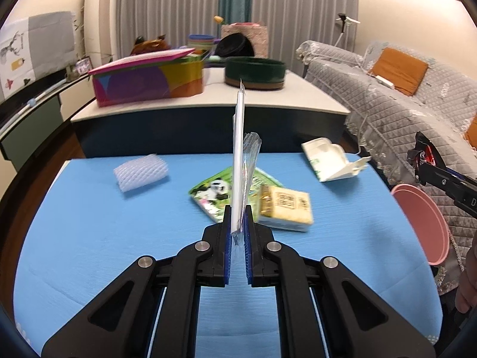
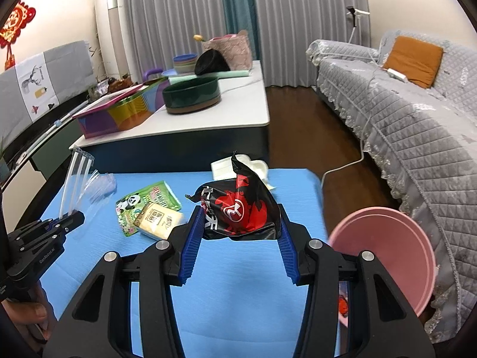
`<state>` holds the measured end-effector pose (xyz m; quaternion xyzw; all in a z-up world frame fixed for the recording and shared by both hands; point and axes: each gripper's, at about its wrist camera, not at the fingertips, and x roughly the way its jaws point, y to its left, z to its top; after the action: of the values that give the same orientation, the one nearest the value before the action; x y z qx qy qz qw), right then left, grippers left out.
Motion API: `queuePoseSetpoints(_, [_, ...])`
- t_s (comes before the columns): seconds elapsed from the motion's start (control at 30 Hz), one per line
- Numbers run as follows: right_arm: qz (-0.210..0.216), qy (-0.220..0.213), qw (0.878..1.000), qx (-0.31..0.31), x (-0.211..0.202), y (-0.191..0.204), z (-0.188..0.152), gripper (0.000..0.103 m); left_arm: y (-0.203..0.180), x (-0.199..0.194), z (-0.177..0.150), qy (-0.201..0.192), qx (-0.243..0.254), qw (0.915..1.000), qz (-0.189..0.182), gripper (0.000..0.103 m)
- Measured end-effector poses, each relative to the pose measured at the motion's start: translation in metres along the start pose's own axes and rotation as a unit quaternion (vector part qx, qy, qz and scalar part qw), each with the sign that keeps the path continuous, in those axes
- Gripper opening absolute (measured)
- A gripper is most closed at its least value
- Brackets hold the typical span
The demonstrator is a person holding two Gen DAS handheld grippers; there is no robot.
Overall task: Collect trash
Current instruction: 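Carry the straw pack and the wrapper over the pink bin with both tools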
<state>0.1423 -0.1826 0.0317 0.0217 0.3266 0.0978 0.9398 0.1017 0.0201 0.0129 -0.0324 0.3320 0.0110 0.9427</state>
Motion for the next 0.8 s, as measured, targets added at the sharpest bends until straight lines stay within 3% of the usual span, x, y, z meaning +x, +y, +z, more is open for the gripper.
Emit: queuePoseSetpoints(0.8, [-0.066,-0.046,0.995,0.059,-0.066,-0.098,0.0,0.048,-0.104,-0.03,0.02,-0.01,0.038,0.9962,-0.078,0.007])
